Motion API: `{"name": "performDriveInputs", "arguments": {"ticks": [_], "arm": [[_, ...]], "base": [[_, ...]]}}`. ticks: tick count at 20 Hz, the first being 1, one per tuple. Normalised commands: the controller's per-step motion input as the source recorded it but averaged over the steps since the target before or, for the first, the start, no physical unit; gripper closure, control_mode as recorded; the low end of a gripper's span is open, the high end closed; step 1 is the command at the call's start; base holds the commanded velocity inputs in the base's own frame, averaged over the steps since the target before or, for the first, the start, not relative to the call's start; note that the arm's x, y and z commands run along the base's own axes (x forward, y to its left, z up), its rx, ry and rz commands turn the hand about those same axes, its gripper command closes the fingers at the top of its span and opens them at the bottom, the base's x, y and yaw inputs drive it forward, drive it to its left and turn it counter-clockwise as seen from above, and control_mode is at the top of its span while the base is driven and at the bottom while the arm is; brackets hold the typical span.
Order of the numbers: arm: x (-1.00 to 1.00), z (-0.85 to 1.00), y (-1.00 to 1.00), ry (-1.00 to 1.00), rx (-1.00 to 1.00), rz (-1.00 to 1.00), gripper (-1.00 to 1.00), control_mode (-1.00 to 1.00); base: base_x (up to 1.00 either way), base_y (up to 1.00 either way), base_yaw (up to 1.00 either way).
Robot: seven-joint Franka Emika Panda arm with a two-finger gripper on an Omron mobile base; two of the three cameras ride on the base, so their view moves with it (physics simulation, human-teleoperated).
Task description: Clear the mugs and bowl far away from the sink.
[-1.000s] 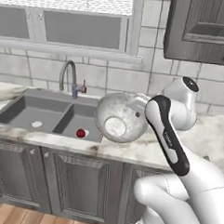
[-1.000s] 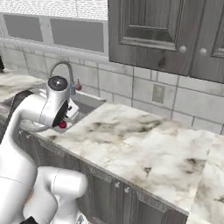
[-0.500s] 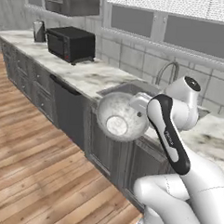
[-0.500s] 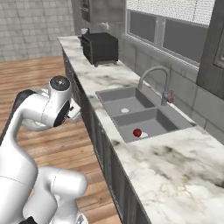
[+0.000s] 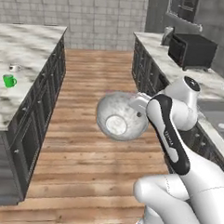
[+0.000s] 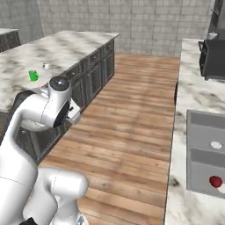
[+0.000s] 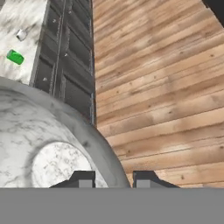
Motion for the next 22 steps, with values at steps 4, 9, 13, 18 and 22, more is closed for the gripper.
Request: {"name": "performDriveInputs", "arguments": {"ticks": [4,9,13,18,22], "arm": [[0.00,0.00,0.00,0.00,0.00,0.00,1.00,1.00],[0.00,0.00,0.00,0.00,0.00,0.00,1.00,1.00],[0.00,0.00,0.00,0.00,0.00,0.00,1.00,1.00],[0.00,0.00,0.00,0.00,0.00,0.00,1.00,1.00],[0.00,0.00,0.00,0.00,0.00,0.00,1.00,1.00]], "base": [[0.95,0.00,0.70],[1.00,0.00,0.62],[1.00,0.00,0.56],[1.00,0.00,0.55],[1.00,-0.02,0.65]]}}
